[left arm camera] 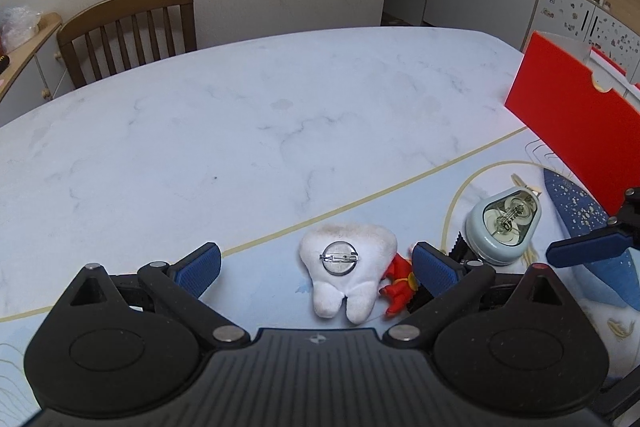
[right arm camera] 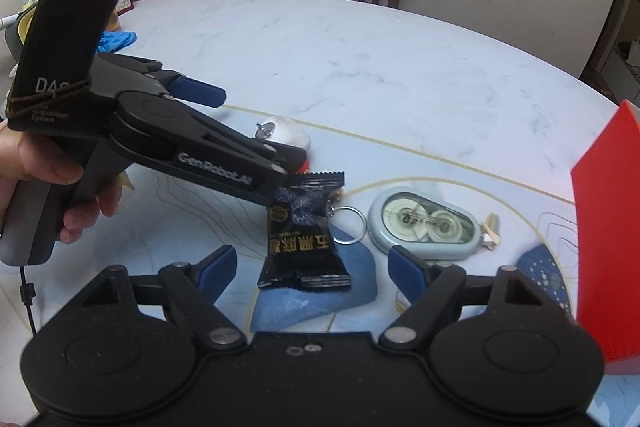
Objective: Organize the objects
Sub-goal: 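Grasp the white tooth plush with the left gripper while the right grasps the black candy packet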
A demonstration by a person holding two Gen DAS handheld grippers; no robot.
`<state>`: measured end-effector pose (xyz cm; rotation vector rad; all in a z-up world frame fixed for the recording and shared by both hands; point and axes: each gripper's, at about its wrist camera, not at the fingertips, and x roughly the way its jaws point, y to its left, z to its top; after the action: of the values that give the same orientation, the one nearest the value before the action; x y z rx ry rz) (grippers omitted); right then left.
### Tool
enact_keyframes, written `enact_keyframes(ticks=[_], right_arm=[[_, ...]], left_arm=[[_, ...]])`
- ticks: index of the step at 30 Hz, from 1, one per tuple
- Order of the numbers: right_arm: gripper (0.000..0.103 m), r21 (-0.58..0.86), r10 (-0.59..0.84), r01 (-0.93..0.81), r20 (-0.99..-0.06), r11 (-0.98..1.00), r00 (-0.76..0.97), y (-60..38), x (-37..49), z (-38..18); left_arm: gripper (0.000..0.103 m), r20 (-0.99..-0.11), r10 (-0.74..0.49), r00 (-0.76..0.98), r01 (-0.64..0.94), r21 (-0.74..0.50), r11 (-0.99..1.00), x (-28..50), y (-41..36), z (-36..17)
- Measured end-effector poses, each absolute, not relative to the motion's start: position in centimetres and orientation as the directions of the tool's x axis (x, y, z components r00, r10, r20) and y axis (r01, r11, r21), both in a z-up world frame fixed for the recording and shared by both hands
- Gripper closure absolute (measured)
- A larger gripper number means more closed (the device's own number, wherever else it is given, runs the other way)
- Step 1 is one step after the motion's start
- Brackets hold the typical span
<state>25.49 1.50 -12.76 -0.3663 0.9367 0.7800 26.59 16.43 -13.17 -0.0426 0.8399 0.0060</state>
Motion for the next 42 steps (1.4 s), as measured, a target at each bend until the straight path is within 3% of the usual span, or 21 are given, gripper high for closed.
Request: enact_keyframes(ticks=[3, 12, 22, 29, 42], right_arm=[[0.022, 0.034, 0.430, -0.739, -0.831, 0.673, 0.353, 2.1, 25.7, -13.2], [0.043, 0.013, 0.404, -0.736, -0.842, 0.677, 0.357, 3.3, 26.6, -14.0], [0.057, 0.003, 0.400, -0.748, -0.847, 0.664, 0.351, 3.6, 26.6, -14.4], [0.061, 0.002, 0.400, -0.743, -0.843, 0.670, 0.359, 3.1, 26.4, -14.1], [0.062, 0.044, 0.426, -0.701, -0.820, 0.712, 0.381, -0.2, 25.4, -11.1]], left_arm=[[0.001, -0.743, -0.012, 0.669, -0.018, -0.033, 0.999, 26.9, 16.4, -13.4], [0.006, -0.736, -0.043, 0.676, -0.005, -0.062, 0.998, 27.4, 16.4, -14.0], [0.048, -0.728, -0.072, 0.681, 0.004, -0.094, 0.996, 27.2, 15.9, -13.8], [0.051, -0.732, -0.043, 0.680, -0.007, -0.066, 0.998, 26.8, 15.5, -13.4], [0.051, -0.730, -0.038, 0.683, -0.085, -0.131, 0.988, 23.9, 16.1, -11.2]])
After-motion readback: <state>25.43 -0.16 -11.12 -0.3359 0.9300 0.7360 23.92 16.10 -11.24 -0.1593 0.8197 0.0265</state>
